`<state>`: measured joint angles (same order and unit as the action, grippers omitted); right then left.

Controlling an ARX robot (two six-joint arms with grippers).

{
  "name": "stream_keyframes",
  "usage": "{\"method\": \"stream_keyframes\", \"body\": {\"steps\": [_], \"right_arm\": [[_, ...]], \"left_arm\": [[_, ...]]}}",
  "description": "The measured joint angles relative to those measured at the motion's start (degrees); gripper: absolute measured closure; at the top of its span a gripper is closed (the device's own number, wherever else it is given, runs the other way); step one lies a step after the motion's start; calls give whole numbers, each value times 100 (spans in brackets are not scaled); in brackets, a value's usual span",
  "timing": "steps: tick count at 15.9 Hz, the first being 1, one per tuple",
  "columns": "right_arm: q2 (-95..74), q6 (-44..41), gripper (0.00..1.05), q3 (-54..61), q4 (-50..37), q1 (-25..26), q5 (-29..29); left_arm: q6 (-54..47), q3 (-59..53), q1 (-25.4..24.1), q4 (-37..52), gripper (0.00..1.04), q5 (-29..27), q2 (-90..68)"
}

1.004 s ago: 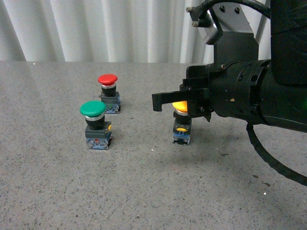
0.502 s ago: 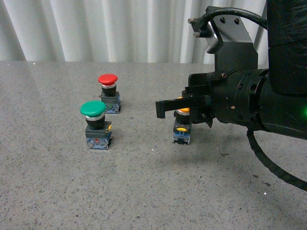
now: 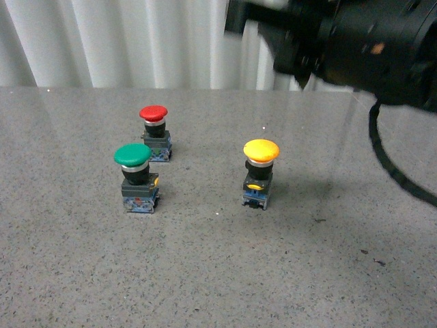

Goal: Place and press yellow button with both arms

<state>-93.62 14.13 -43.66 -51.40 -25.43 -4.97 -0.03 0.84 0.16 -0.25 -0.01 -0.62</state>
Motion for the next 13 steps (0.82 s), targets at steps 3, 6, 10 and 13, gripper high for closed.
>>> {"method": "stream_keyframes", "body": {"steps": [3, 6, 10, 13], "right_arm": [[400, 223, 103, 87, 136, 76, -131], [544, 260, 103, 271, 236, 157, -133], [837, 280, 103, 542, 378, 306, -168], [1182, 271, 103, 728, 487, 455, -170]], "left_arm": [[0, 0, 0, 0, 7, 2, 0], [0, 0, 0, 0, 7, 0, 0], [0, 0, 0, 0, 7, 0, 0], [0, 0, 0, 0, 7, 0, 0]]}}
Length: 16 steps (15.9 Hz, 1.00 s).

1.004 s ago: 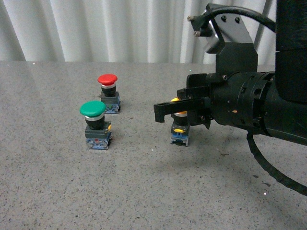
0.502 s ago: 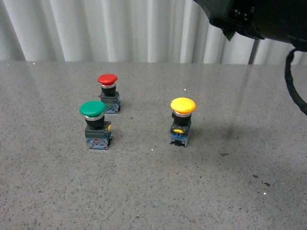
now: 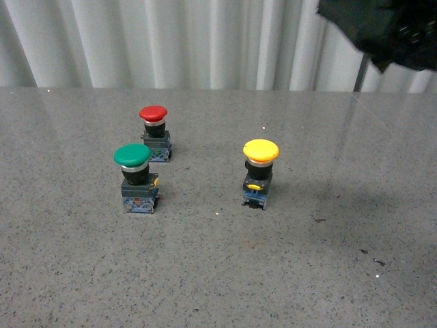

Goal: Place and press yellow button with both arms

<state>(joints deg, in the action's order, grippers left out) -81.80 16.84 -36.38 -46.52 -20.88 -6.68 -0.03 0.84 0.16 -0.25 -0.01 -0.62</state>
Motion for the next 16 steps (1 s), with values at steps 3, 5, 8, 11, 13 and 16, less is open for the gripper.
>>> {"method": "stream_keyframes", "body": {"steps": [3, 5, 8, 11, 13, 16], "right_arm": [[367, -278, 103, 131, 352, 4, 761], [723, -588, 103, 382, 487, 118, 1364], [4026, -1541, 103, 2280, 2400, 2000, 828], [6334, -1631, 103, 3158, 3252, 2090, 667], [6561, -1633, 103, 3316, 3416, 2090, 667], [6863, -1635, 103, 3390, 3563, 2090, 667]], "left_arm": [[0, 0, 0, 2, 7, 0, 0], [0, 0, 0, 0, 7, 4, 0], [0, 0, 0, 2, 7, 2, 0], [0, 0, 0, 0, 7, 0, 0], [0, 0, 0, 0, 7, 0, 0], [0, 0, 0, 0, 7, 0, 0]]}}
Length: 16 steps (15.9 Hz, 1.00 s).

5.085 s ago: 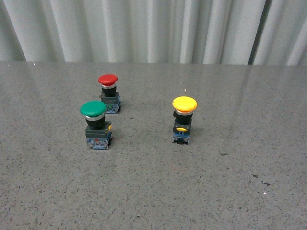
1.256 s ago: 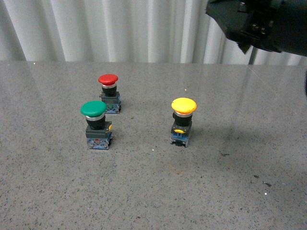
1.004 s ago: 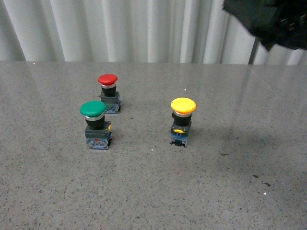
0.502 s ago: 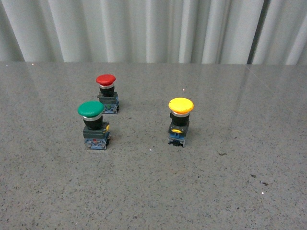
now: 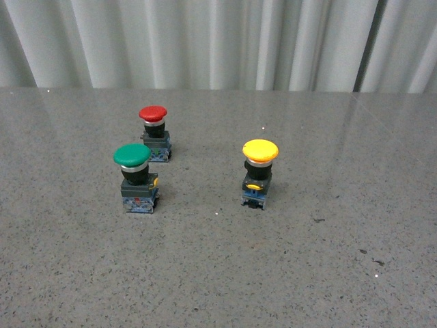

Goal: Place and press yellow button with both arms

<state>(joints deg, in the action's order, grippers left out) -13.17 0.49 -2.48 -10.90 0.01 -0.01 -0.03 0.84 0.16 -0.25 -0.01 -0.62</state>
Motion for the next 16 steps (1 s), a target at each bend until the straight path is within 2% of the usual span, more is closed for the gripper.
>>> {"method": "stream_keyframes", "body": {"steps": [4, 5, 6, 14, 16], "right_arm": [[345, -13, 103, 177, 120, 0, 0], [846, -13, 103, 175, 905, 0, -17], [1233, -13, 103, 175, 1126, 0, -2], [1292, -13, 103, 175, 1117, 0, -2], [1292, -15, 84, 175, 1117, 0, -2]], "left_arm": [[0, 0, 0, 0, 7, 2, 0], [0, 0, 0, 0, 7, 2, 0], [0, 0, 0, 0, 7, -11, 0], [0, 0, 0, 2, 7, 0, 0], [0, 0, 0, 2, 7, 0, 0]]}}
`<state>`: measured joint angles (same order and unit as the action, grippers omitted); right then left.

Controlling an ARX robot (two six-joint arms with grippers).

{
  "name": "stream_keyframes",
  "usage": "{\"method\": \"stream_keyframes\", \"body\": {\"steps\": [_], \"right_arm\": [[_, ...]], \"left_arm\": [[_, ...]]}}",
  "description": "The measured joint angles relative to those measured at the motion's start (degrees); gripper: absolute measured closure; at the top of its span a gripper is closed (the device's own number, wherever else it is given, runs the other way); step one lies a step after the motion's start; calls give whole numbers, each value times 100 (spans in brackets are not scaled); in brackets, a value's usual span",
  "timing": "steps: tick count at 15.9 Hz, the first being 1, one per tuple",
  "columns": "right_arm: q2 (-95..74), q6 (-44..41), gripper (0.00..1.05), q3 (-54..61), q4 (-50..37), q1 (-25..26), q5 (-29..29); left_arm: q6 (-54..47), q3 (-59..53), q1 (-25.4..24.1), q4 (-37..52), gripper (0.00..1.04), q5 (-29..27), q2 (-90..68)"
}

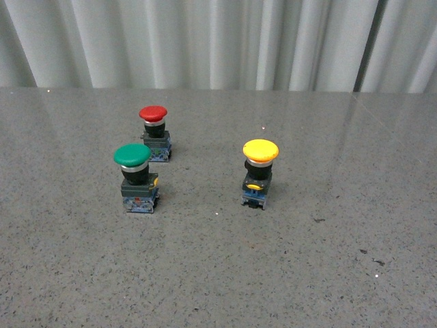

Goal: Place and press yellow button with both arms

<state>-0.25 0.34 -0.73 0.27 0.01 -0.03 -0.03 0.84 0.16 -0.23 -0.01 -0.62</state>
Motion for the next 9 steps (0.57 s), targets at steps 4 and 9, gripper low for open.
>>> {"method": "stream_keyframes", "body": {"steps": [4, 9], "right_arm": [[0, 0, 34, 0, 0, 0, 0], [0, 2, 6, 0, 0, 0, 0]], "left_arm": [[0, 0, 0, 0, 7, 0, 0], [0, 0, 0, 0, 7, 0, 0]]}}
